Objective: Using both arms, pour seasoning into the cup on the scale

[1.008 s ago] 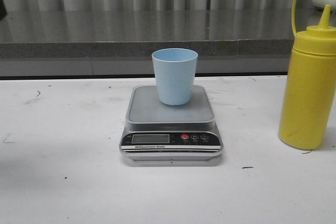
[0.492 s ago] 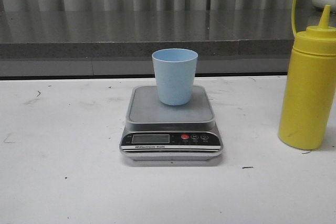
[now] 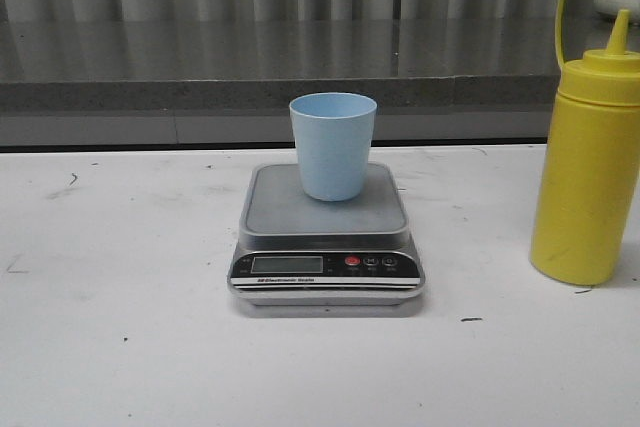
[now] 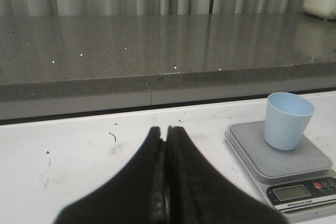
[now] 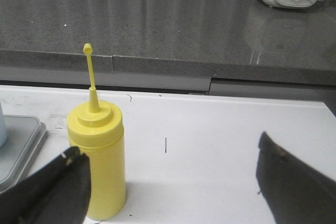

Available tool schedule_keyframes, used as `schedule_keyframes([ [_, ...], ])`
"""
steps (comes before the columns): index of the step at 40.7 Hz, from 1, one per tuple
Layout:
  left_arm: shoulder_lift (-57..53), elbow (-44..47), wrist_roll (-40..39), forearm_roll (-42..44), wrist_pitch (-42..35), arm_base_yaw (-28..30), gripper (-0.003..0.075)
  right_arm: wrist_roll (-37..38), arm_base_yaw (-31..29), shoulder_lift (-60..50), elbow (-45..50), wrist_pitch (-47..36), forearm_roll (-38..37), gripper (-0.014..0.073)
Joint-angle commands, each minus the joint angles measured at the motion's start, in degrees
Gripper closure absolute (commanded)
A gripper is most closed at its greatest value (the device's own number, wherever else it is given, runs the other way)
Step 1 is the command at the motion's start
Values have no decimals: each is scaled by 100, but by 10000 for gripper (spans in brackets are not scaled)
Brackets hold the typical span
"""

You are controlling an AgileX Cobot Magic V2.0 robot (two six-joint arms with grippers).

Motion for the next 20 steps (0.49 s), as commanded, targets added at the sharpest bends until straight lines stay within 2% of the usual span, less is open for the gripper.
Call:
schedule_keyframes([
  [1,17,-129,-53,-40,-550,24,740,-7,-21,80,-196,-488,3,-59],
  [10,17,-129,-53,-40,-550,24,740,-7,-21,230,-196,-822,315,-59],
  [20,17,-129,-53,-40,-550,24,740,-12,272,1727,-196,-1616,342,-59],
])
